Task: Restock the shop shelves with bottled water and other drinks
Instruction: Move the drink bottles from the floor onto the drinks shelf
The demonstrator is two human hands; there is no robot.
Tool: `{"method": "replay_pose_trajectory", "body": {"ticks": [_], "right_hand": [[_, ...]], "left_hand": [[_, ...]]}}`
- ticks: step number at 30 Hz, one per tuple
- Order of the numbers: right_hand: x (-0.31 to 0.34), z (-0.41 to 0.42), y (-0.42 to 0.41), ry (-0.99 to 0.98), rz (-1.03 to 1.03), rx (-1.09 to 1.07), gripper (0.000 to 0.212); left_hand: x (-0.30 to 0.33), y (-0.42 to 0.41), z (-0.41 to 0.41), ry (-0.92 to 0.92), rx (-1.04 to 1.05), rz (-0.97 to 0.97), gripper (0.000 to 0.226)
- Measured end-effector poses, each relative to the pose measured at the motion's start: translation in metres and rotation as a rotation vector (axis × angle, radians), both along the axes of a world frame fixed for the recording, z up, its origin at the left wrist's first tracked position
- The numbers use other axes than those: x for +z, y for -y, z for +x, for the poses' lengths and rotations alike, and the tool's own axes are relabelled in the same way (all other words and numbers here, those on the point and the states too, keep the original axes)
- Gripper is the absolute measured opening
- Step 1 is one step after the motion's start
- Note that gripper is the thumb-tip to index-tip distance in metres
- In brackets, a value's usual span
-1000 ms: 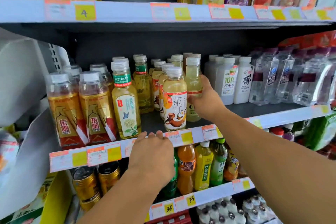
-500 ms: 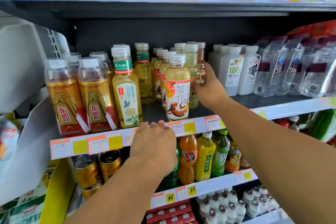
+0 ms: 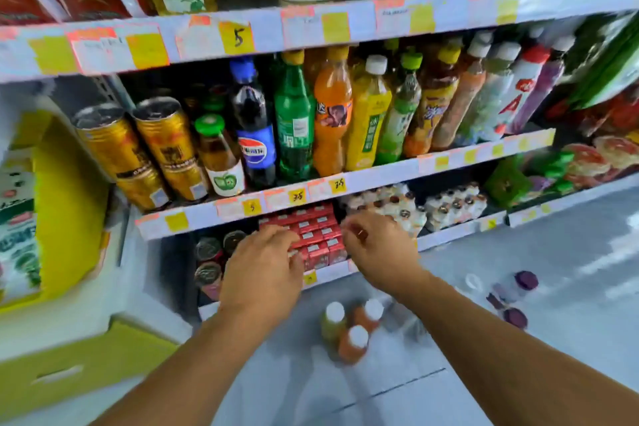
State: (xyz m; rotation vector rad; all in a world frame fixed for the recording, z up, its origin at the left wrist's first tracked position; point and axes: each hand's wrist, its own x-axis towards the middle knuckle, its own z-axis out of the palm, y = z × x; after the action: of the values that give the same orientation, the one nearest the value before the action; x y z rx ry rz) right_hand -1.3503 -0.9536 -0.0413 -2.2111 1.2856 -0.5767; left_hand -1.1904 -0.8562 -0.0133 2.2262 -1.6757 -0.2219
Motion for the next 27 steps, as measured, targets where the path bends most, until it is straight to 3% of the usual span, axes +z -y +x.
{"method": "replay_pose_trajectory", "body": {"ticks": [2,4,7,11,21,27], "right_hand": [[-0.047,0.000,-0.009,-0.151,0.204,0.016,0.012],[-0.090,0.002,-0.016,-0.299,0.339,0.029,0.033],[-0.142,0.009,-0.025,-0.484,0.430,0.084,0.052],[-0.184,0.021,-0.031,-0.581,0.505,0.103,0.060],[-0.199,0.026,-0.027,-0.611,0.415,0.061,0.055],[-0.126,0.017,-0.022,-0.313,0.389,0.044,0.045]], "left_hand": [[-0.036,-0.010,0.002,-0.089,0.051,0.106,0.026],[-0.069,-0.020,0.005,-0.135,0.071,0.164,0.028],[-0.108,-0.035,0.010,-0.171,0.100,0.253,0.032],[-0.137,-0.049,0.011,-0.149,0.106,0.380,0.036],[-0.149,-0.056,0.022,-0.200,0.139,0.441,0.040],[-0.132,-0.049,0.016,-0.256,0.099,0.471,0.048]]}}
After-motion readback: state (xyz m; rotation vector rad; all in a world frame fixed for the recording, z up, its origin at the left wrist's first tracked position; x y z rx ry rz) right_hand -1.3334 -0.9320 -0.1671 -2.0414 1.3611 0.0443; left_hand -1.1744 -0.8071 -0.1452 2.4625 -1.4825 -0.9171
